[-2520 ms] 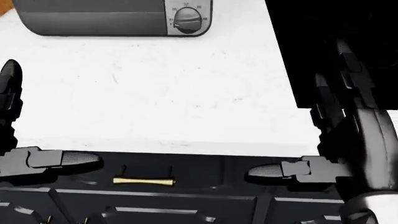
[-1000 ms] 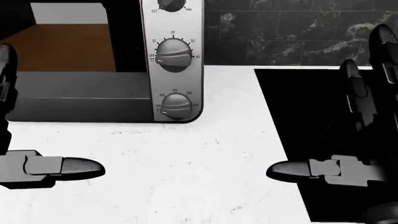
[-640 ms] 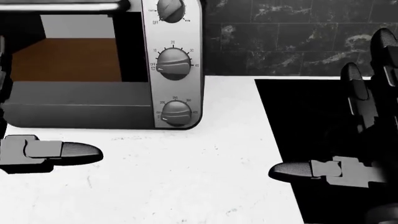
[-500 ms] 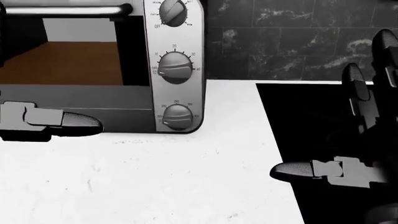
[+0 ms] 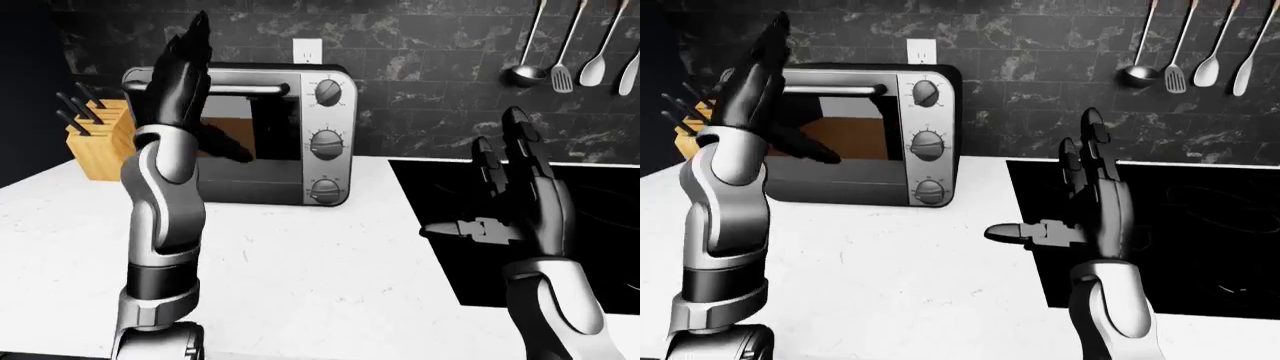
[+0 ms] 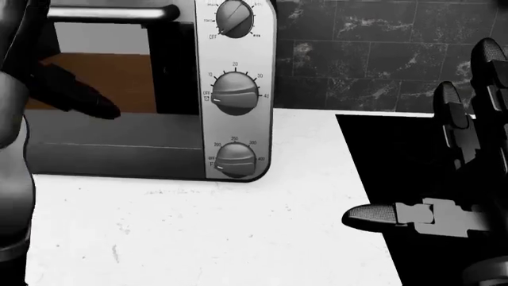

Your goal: Open the toaster oven door.

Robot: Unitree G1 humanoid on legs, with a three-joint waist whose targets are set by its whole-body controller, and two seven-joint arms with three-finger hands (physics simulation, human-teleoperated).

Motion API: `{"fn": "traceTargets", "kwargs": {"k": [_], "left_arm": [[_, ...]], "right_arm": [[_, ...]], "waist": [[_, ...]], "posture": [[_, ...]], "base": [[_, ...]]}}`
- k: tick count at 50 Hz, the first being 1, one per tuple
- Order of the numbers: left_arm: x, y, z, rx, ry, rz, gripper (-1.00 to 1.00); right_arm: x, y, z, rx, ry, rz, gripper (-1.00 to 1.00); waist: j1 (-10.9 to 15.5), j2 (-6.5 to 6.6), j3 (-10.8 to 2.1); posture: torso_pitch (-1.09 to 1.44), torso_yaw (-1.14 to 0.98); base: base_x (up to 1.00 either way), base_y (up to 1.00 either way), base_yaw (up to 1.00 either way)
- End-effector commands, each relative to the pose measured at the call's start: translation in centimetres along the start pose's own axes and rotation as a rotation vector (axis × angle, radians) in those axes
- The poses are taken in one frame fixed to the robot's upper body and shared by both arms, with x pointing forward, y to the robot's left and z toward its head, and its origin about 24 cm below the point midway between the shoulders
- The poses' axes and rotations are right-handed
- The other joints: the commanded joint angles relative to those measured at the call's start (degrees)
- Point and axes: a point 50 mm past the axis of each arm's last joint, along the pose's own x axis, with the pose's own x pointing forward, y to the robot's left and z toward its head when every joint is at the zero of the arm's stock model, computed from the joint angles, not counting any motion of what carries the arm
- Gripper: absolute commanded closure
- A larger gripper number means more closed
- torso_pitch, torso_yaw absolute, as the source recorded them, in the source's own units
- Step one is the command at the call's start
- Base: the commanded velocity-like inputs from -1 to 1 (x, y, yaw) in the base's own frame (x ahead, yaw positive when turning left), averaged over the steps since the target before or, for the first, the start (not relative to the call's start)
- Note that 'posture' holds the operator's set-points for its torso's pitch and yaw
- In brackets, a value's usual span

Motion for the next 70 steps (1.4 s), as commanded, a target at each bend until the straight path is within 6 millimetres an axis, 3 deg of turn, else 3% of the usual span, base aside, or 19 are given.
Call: {"fn": "traceTargets", "kwargs": {"k": [1,17,32,42,55,58,62,70], "left_arm": [[0.3,0.9,1.3,0.063,-0.066,0.027,-1.00],[2.7,-2.7,-1.8,0.310,-0.044,-0.061,-1.00],[3.3,-4.8,-2.9,0.418,-0.029,-0.175,-1.00],[3.5,-7.3,-4.1,0.456,0.003,-0.247,-1.00],[3.2,-8.7,-5.1,0.478,0.022,-0.285,-1.00],[3.2,-8.7,-5.2,0.480,0.024,-0.287,-0.65],[3.3,-8.7,-5.2,0.481,0.026,-0.287,-0.44],[3.3,-8.6,-5.1,0.485,0.024,-0.286,-0.22]], "right_arm": [[0.1,0.3,1.1,-0.001,-0.071,0.016,-1.00],[0.1,0.2,0.7,0.001,-0.070,0.015,-1.00],[0.0,0.4,0.9,0.000,-0.067,0.018,-1.00],[0.1,0.3,0.7,0.002,-0.066,0.017,-1.00],[0.1,0.3,0.5,0.004,-0.065,0.016,-1.00],[0.1,0.2,0.4,0.004,-0.065,0.016,-1.00],[0.1,0.2,0.4,0.004,-0.065,0.016,-1.00],[0.0,0.3,0.6,0.004,-0.066,0.015,-1.00]], "waist": [[-0.04,0.14,-0.31],[-1.22,0.28,-0.54],[-1.16,0.22,-0.46],[-0.77,0.19,-0.54],[-0.42,0.54,-0.70],[-0.37,0.55,-0.74],[-0.31,0.59,-0.78],[-0.23,0.79,-0.98]], "posture": [[-0.55,0.00],[-0.55,0.00],[-0.55,0.00],[-0.55,0.00],[-0.55,0.00],[-0.55,0.00],[-0.55,0.00],[-0.55,0.00]], "base": [[0.00,0.00,0.00],[0.00,0.00,0.00],[0.00,0.00,0.00],[0.00,0.00,0.00],[0.00,0.00,0.00],[0.00,0.00,0.00],[0.00,0.00,0.00],[0.00,0.00,0.00]]}}
